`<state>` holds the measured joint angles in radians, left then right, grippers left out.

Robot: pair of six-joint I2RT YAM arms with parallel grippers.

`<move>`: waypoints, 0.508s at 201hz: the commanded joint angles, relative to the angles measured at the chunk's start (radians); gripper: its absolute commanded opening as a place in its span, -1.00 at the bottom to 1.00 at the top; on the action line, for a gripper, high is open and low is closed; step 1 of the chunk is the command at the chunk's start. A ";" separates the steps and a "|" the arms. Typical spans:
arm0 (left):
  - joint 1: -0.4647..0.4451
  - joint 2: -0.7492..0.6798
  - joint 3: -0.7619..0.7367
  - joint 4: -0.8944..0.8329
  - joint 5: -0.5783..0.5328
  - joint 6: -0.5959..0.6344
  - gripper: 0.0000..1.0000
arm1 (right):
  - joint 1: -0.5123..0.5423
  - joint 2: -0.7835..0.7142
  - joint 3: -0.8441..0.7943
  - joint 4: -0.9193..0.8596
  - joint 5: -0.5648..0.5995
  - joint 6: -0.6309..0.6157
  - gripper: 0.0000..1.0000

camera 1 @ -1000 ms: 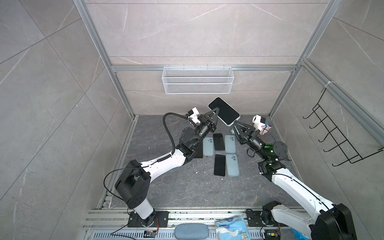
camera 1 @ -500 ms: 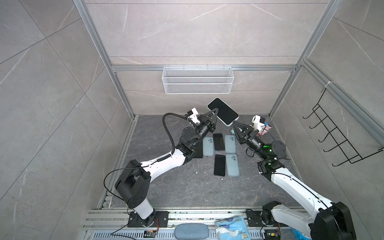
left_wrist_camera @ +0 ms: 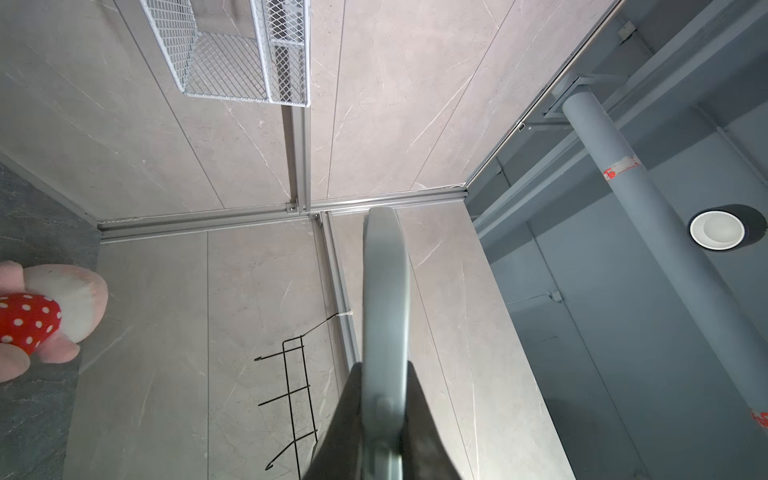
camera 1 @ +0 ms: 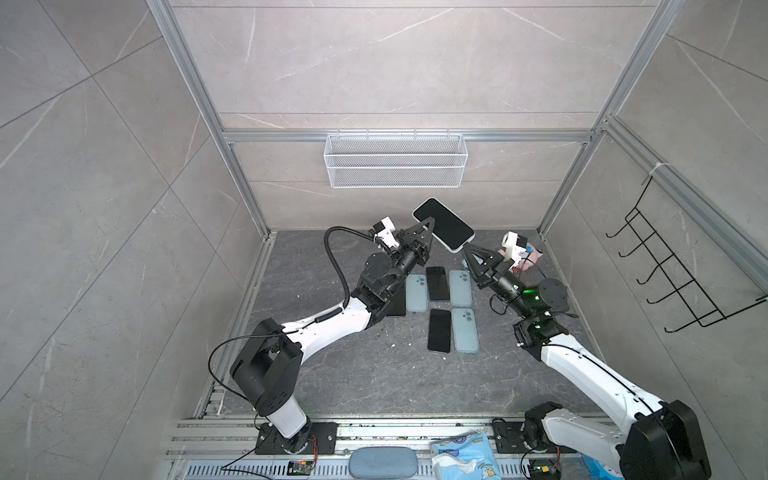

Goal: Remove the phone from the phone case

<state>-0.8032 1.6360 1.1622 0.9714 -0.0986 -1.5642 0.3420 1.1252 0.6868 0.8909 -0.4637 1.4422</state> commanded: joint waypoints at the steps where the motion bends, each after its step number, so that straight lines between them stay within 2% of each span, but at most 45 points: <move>1: -0.034 -0.035 0.039 0.223 0.081 -0.019 -1.00 | 0.016 0.046 -0.019 -0.129 -0.033 -0.019 -0.64; 102: -0.035 -0.030 0.030 0.257 0.057 -0.026 -1.00 | 0.034 0.077 -0.037 -0.135 -0.029 -0.022 -0.64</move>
<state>-0.8021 1.6424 1.1496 0.9722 -0.1329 -1.5581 0.3431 1.1530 0.6868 0.8906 -0.4568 1.4422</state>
